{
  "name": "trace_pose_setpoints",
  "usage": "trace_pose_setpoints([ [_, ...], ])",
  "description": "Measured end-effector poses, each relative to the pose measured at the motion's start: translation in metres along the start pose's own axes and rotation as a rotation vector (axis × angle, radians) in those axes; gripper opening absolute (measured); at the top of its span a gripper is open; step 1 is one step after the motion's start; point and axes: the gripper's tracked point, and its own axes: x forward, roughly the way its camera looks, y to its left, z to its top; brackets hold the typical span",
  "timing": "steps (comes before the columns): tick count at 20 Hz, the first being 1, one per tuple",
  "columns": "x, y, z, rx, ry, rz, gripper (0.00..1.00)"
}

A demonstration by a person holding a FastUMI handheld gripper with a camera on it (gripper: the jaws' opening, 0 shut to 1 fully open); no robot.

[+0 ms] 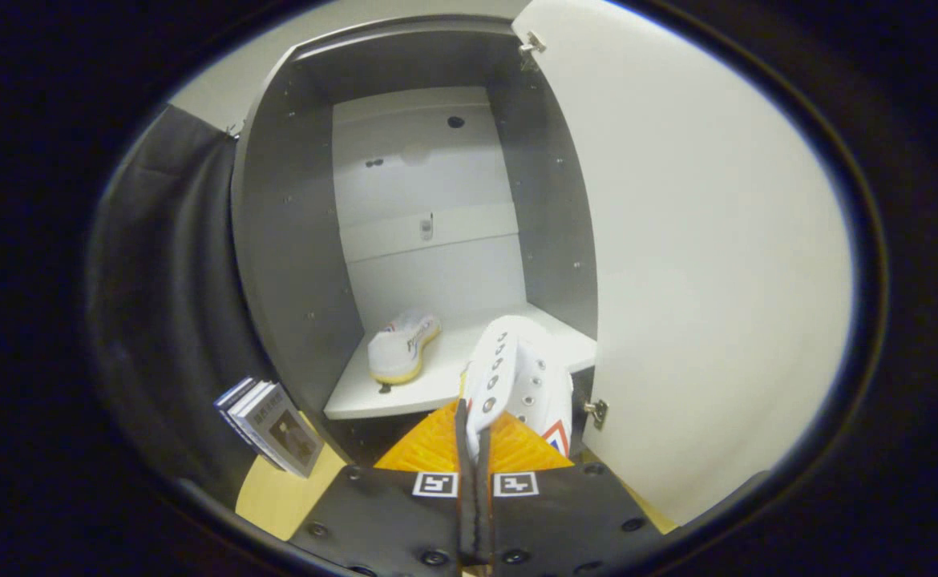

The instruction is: Open the shoe cabinet door, grab the shoes and put them into the shoe cabinet, then close the shoe cabinet door.

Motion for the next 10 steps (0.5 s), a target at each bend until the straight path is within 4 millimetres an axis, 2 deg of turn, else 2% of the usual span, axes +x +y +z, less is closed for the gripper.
trace_pose_setpoints([
  [2, 0.013, 0.005, 0.015, -0.010, -0.012, 0.003, 0.02],
  [7, 0.066, 0.018, 0.045, -0.054, -0.016, 0.027, 0.02],
  [10, 0.101, 0.018, 0.065, -0.077, -0.027, 0.025, 0.02],
])
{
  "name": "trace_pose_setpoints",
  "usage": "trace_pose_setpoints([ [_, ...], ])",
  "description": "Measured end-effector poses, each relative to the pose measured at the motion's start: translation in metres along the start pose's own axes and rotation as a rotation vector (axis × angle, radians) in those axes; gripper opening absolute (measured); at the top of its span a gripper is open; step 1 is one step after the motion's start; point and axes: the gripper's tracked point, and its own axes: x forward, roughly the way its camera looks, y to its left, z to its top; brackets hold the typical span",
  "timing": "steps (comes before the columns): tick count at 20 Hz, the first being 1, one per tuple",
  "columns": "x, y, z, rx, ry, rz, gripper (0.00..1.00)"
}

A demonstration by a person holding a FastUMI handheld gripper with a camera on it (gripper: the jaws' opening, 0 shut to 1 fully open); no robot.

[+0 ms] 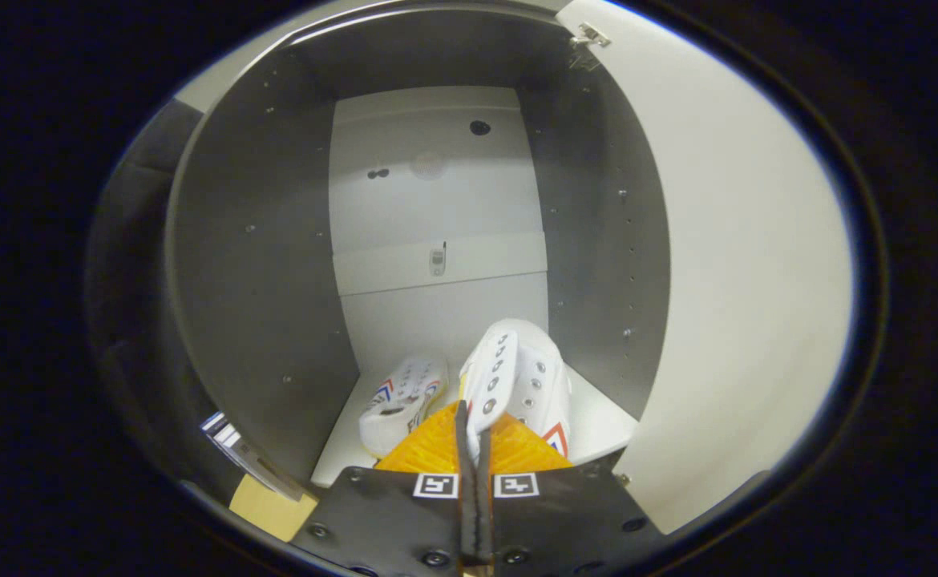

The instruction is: Open the shoe cabinet door, grab the shoes and put them into the shoe cabinet, then close the shoe cabinet door.

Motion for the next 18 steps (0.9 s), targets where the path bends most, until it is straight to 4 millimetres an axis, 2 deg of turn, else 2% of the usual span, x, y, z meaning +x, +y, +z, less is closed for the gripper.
trace_pose_setpoints([
  [3, 0.041, -0.001, 0.005, -0.064, 0.031, 0.007, 0.02],
  [6, 0.085, 0.000, 0.000, -0.126, 0.066, 0.020, 0.02],
  [10, 0.130, 0.000, -0.019, -0.187, 0.139, 0.032, 0.02],
  [14, 0.156, -0.002, -0.033, -0.195, 0.184, 0.042, 0.02],
  [18, 0.166, -0.003, -0.041, -0.190, 0.217, 0.041, 0.03],
])
